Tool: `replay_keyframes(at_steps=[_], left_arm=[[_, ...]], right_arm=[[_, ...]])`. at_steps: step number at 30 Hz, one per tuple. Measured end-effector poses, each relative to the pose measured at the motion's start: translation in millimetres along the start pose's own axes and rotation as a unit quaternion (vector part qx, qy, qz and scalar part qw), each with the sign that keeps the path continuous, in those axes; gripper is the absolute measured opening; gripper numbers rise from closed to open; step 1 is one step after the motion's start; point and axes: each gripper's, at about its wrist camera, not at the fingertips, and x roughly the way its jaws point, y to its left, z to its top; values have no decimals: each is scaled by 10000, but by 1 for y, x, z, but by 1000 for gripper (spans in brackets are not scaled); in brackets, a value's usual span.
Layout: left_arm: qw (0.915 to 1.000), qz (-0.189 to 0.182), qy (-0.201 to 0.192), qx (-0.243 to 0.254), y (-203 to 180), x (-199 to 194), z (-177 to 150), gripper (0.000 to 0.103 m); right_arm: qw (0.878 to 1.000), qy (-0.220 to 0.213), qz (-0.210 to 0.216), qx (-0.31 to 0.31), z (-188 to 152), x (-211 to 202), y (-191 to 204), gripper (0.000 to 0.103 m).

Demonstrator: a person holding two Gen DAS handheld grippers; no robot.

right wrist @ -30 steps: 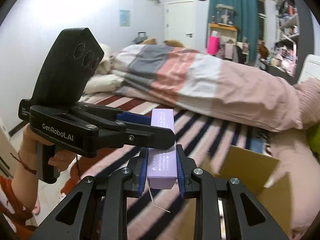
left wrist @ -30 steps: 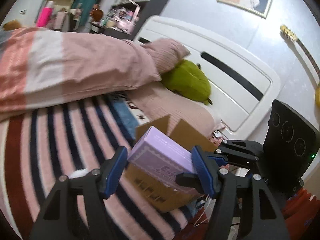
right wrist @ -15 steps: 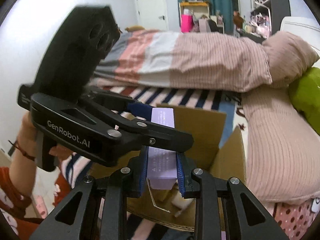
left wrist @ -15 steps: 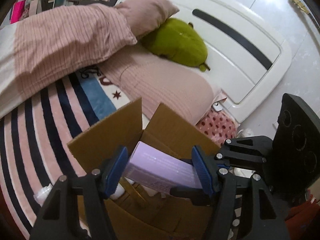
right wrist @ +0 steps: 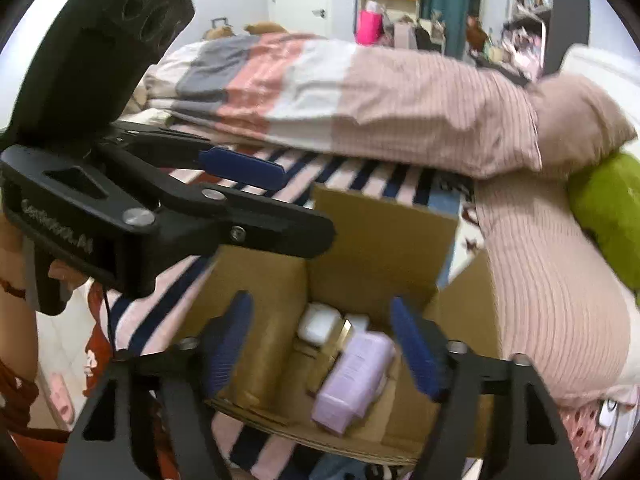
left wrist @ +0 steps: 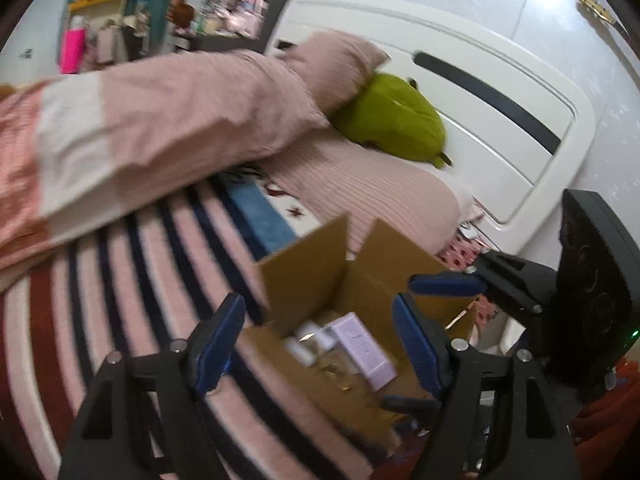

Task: Organize rigid objects
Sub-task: 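Move the open right gripper to the white tape roll and grasp it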

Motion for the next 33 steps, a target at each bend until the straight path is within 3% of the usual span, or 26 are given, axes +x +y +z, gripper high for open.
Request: replay_keyframes(at_steps=[4, 8, 14, 16, 18, 22, 25, 29, 30, 33], left_arm=[[9986, 342, -328, -254, 35, -45, -21, 78], [9939, 820, -512, -532, 76, -75, -50, 79], [9865, 1209, -471, -1001, 133, -83, -106, 79], [9850, 1251, -414, -1113, 147, -79, -122, 79], [9844, 1205, -362, -1233, 158, -74, -135, 79], [9837, 1162, -240, -1350, 174, -63, -152, 79], [9834, 1124, -191, -1413, 181, -57, -158, 79], [9830, 1078, -178, -1474, 186, -53, -163, 79], [9829, 1077, -175, -1487, 187, -53, -163, 79], [9825, 1083, -169, -1509, 188, -52, -164, 79]], right_arm=[[9991, -220, 188, -315, 17, 1, 40, 91], [9975, -79, 509, -484, 33, 23, 87, 91], [9899, 379, 1354, -181, 35, 81, 135, 91], [9884, 544, 1420, -37, 29, 108, 145, 90], [9905, 618, 1231, -1, 21, 129, 151, 89], [9966, 807, 158, -28, 11, 177, 145, 78], [9947, 970, -321, 59, 10, 211, 127, 69], [9898, 1220, -742, 25, 10, 237, 108, 58], [9890, 1236, -815, -17, 10, 241, 105, 44], [9891, 1257, -765, -40, 6, 237, 99, 42]])
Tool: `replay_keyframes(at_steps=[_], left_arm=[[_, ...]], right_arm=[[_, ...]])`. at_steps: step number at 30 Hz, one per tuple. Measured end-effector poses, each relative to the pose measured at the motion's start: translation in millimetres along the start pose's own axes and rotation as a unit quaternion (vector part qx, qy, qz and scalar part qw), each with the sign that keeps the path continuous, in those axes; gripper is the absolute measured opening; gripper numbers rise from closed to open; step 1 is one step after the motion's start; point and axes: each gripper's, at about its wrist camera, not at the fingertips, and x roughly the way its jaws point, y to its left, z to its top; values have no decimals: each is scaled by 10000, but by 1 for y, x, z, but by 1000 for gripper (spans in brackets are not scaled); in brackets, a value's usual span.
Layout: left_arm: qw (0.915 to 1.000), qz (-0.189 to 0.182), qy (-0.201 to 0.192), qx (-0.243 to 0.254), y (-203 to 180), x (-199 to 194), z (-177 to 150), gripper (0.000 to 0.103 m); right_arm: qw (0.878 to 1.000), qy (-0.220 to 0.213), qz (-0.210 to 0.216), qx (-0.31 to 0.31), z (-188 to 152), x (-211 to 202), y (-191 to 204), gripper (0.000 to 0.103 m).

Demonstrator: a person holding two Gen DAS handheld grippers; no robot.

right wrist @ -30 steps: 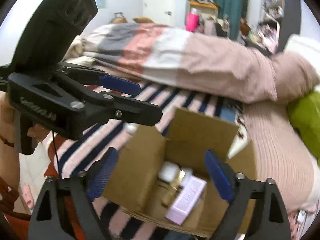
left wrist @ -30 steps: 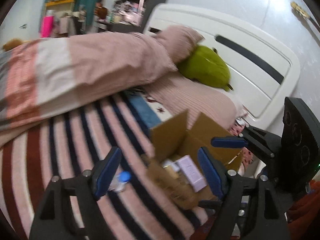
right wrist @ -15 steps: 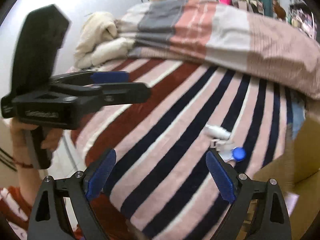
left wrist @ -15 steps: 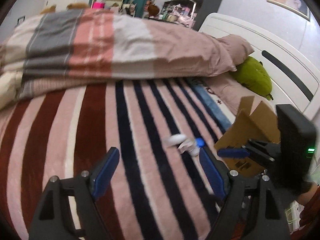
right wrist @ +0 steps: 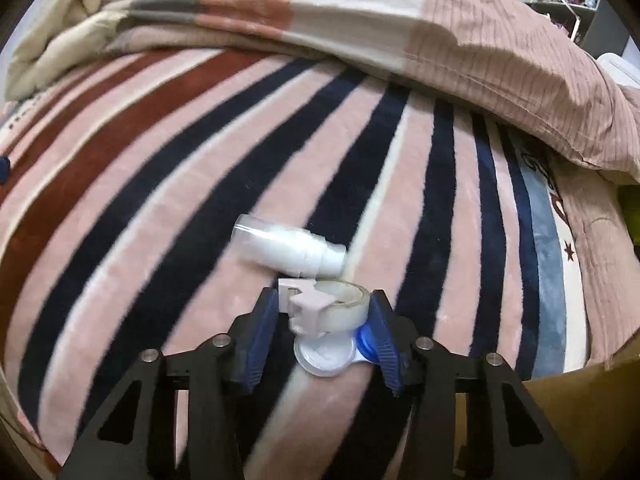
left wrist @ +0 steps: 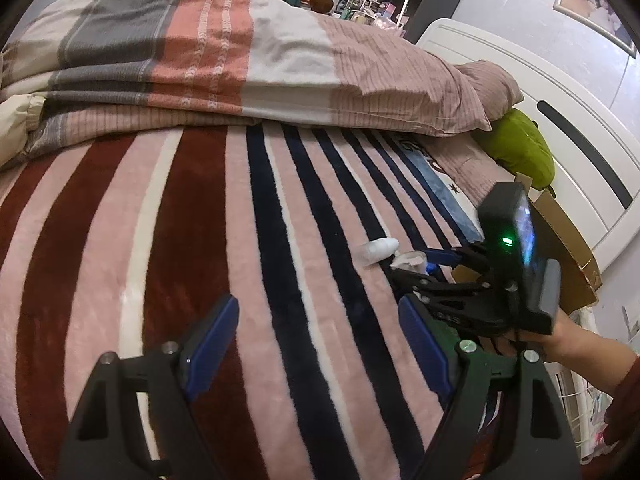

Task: Organize rigid objects
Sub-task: 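Move the open right gripper to the white tape roll and grasp it, then carry the tape roll into the cardboard box and open the right gripper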

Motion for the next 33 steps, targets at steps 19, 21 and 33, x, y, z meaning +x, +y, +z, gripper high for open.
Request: replay_keyframes(at_steps=[19, 21, 33], left_arm=[[9998, -80, 158, 65, -18, -8, -13, 79], [9994, -273, 168, 98, -24, -11, -11, 79], [9833, -1668, 261, 675, -120, -15, 43, 46]], right_arm=[[9899, -57, 1288, -582, -50, -29, 48, 41], [9893, -179, 1293, -646, -46, -38, 47, 41], [9710, -1641, 1423, -1000, -19, -168, 26, 40]])
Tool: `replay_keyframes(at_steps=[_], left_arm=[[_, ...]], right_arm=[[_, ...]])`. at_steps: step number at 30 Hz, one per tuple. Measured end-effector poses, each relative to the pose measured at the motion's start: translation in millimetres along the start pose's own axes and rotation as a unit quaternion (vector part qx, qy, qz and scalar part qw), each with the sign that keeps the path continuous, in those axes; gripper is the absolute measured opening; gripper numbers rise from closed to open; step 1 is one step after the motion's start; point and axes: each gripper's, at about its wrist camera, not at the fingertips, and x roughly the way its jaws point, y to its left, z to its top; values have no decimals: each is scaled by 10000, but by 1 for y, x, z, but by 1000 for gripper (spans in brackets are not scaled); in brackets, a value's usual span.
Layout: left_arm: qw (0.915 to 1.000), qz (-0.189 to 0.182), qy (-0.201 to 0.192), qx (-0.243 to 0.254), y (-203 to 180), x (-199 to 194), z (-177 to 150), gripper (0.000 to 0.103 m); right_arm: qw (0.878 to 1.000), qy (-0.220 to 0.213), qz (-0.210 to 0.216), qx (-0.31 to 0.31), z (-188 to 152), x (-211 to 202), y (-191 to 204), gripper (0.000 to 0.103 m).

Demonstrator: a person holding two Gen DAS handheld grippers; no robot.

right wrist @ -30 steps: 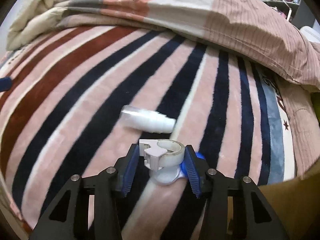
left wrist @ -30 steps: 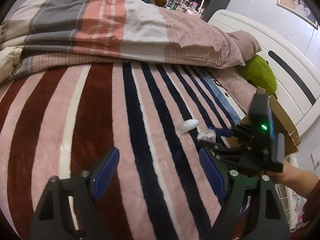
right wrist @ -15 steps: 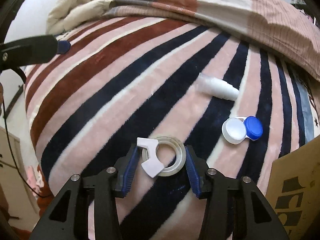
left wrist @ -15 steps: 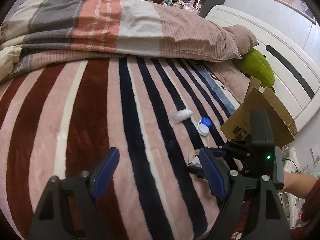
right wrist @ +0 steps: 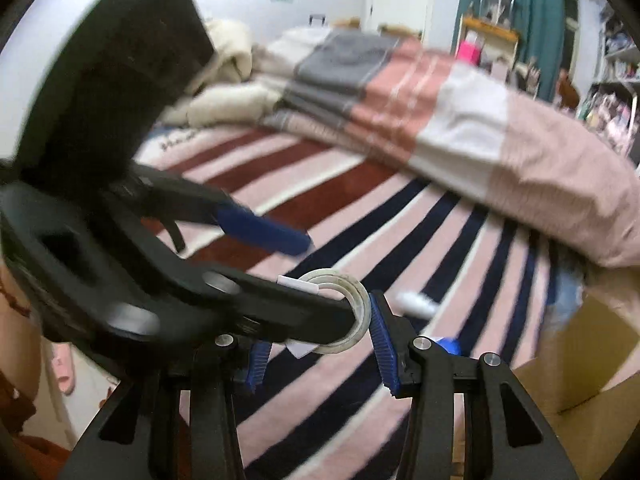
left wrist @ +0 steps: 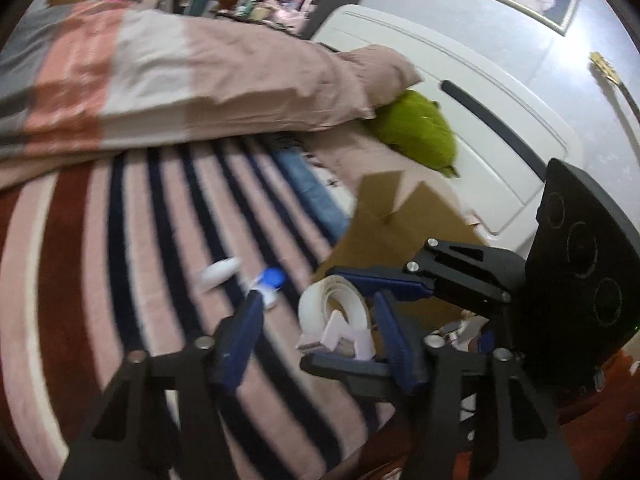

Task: Organize rigid objects
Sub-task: 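Carry the tape roll into the cardboard box and open the right gripper, then grasp the white bottle with blue cap with the right gripper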

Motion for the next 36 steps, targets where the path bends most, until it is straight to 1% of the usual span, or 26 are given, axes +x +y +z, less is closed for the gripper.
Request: replay_keyframes(at_steps=[2, 5, 10, 13, 15, 16, 18, 19, 20, 21, 23, 26, 29, 31, 32, 36], left_arm=[[9996, -197, 65, 174, -18, 11, 15, 26], [9984, -301, 215, 425, -47, 34, 33, 26], [9948, -463, 553, 721, -90, 84, 59, 26], [9911, -481, 887, 867, -108, 118, 70, 26], [9890, -389, 1090, 920, -116, 136, 74, 26], [9885, -315, 1159, 922, -118, 143, 74, 26], [9875, -140, 1265, 926, -120, 152, 76, 36], [9875, -58, 1268, 931, -120, 153, 77, 50], [9879, 28, 1230, 946, -120, 152, 77, 61], [9882, 86, 1182, 975, -119, 148, 77, 62], [9887, 126, 1117, 997, -117, 140, 77, 63], [9913, 246, 898, 933, -110, 120, 78, 66], [9941, 391, 596, 820, -98, 92, 78, 67], [9955, 520, 354, 705, -86, 71, 76, 68], [9957, 642, 200, 635, -78, 57, 75, 70], [9925, 1128, -242, 399, -41, 8, 59, 73]], right_arm=[[9998, -151, -152, -11, 0, -18, -10, 40], [9988, -271, -388, 107, -5, -35, -35, 40], [9955, -305, -687, 585, -26, -67, -88, 40], [9927, -142, -817, 870, -40, -77, -119, 40], [9908, 26, -862, 1043, -48, -81, -134, 40], [9895, 145, -884, 1132, -51, -79, -142, 40], [9863, 399, -905, 1319, -57, -74, -158, 41], [9848, 626, -833, 1393, -60, -71, -166, 41], [9833, 778, -794, 1441, -62, -69, -169, 43], [9818, 879, -768, 1500, -64, -68, -173, 49], [9800, 921, -775, 1587, -68, -70, -178, 55], [9798, 890, -791, 1608, -71, -77, -177, 55], [9808, 777, -692, 1651, -67, -83, -171, 55], [9841, 641, -617, 1539, -55, -85, -158, 55], [9857, 578, -566, 1476, -49, -84, -152, 55], [9931, 284, -172, 1122, -18, -76, -112, 55]])
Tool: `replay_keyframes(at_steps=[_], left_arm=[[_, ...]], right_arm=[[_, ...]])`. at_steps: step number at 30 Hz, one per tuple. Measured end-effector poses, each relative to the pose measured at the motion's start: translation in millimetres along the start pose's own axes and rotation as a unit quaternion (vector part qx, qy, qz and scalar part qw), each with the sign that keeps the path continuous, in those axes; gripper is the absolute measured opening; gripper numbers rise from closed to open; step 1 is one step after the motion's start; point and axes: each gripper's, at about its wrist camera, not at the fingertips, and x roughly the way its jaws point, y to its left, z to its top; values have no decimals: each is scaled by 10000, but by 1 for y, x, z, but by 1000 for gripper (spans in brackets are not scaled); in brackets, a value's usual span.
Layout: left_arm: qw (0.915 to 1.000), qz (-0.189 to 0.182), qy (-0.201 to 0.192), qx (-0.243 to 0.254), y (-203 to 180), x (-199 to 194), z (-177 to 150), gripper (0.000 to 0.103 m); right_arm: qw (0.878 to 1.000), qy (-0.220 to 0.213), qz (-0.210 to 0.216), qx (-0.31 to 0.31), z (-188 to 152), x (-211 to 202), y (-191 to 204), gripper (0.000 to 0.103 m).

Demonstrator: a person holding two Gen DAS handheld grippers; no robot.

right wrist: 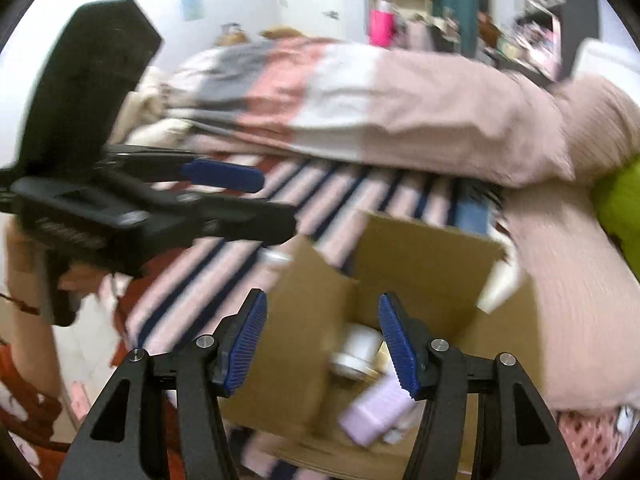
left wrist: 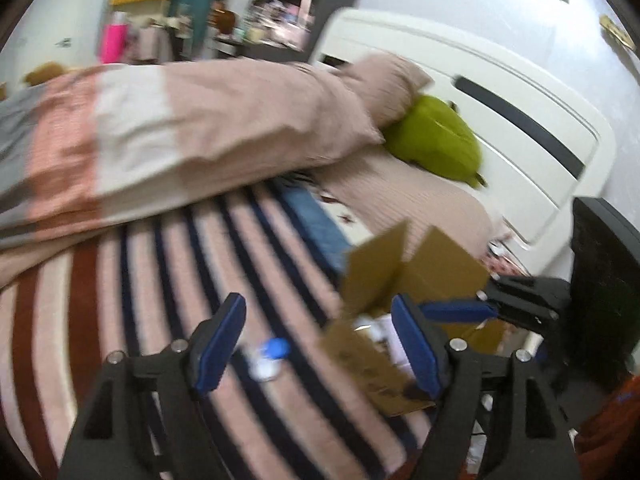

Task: Organize rigid objects
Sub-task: 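Grasp the white bottle with blue cap with the right gripper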

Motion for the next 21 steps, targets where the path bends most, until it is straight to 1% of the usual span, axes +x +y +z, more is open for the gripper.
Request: replay_keyframes(at_steps=[1, 3, 5, 8, 10, 13, 15, 17, 21], left_arm=[[9999, 101, -56, -70, 10, -6, -5, 74], [9990, 356, -151, -224, 36, -18, -19, 76], [9977, 548, -172, -369, 60, -24, -37, 76], [9961, 649, -107, -587, 89, -24, -62, 76], [9949, 713, -45, -715, 103, -20, -77, 76], [9930, 708, 67, -941, 126, -13, -99, 76], [9920, 621, 90, -1093, 137, -9, -109, 76], [9911, 594, 119, -1186, 145, -6, -115, 76], [9901, 592, 195, -1254, 154, 1, -121, 76]], right_arm=[[9998, -19, 146, -98, 6, 5, 18, 55], [9993, 28, 338, -176, 11, 17, 40, 55], [9981, 163, 532, -249, 14, 39, 63, 55], [9967, 432, 616, -297, 11, 78, 83, 55], [9960, 645, 607, -89, 7, 105, 88, 55], [9960, 821, 269, 234, -5, 147, 78, 57], [9960, 839, -36, 302, -9, 174, 69, 66], [9955, 844, -272, 331, -11, 194, 61, 70], [9932, 854, -573, 542, -11, 226, 43, 70]])
